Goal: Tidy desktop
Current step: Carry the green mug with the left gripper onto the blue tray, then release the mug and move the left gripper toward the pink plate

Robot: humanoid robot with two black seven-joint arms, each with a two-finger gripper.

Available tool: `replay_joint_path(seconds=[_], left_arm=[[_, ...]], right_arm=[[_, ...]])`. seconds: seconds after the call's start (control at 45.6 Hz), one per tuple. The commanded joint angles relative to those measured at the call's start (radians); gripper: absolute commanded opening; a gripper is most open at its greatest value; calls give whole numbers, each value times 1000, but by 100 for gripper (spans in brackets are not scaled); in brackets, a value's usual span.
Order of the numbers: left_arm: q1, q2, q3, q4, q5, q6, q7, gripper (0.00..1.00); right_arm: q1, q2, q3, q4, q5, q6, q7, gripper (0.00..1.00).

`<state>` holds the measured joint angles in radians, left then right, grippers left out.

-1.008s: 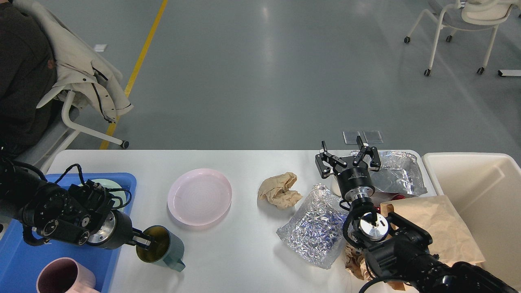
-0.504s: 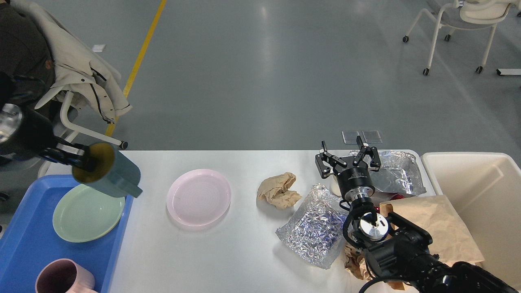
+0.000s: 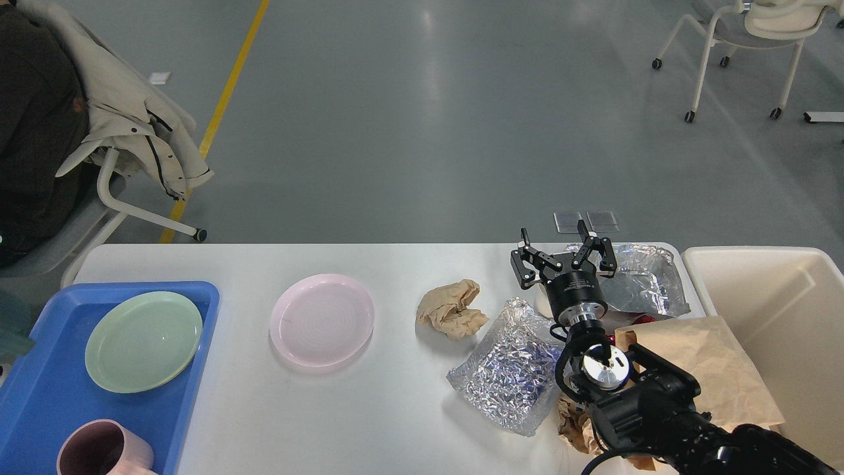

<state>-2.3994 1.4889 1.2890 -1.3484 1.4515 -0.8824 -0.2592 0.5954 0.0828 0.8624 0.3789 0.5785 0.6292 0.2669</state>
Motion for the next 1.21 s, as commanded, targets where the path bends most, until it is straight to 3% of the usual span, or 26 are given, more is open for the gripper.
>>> replay_joint_path(seconds=[0.0, 0.11, 0.438, 0.526, 0.833, 1.184], left_arm=[[112, 45, 10, 6, 53, 111, 0, 0], [218, 33, 9, 14, 44, 233, 0, 0], [353, 8, 9, 37, 0, 368, 23, 0], [410, -18, 9, 37, -54, 428, 49, 0], [643, -200, -43, 152, -257, 543, -12, 0], [1017, -306, -267, 178, -307, 657, 3, 0]], right_arm=[[0, 0, 0, 0, 0, 1, 0, 100], [0, 0, 0, 0, 0, 0, 0, 100], [0, 0, 0, -2, 0, 1, 0, 100], [0, 0, 0, -2, 0, 0, 0, 100], [0, 0, 0, -2, 0, 0, 0, 100], [0, 0, 0, 0, 0, 0, 0, 100]])
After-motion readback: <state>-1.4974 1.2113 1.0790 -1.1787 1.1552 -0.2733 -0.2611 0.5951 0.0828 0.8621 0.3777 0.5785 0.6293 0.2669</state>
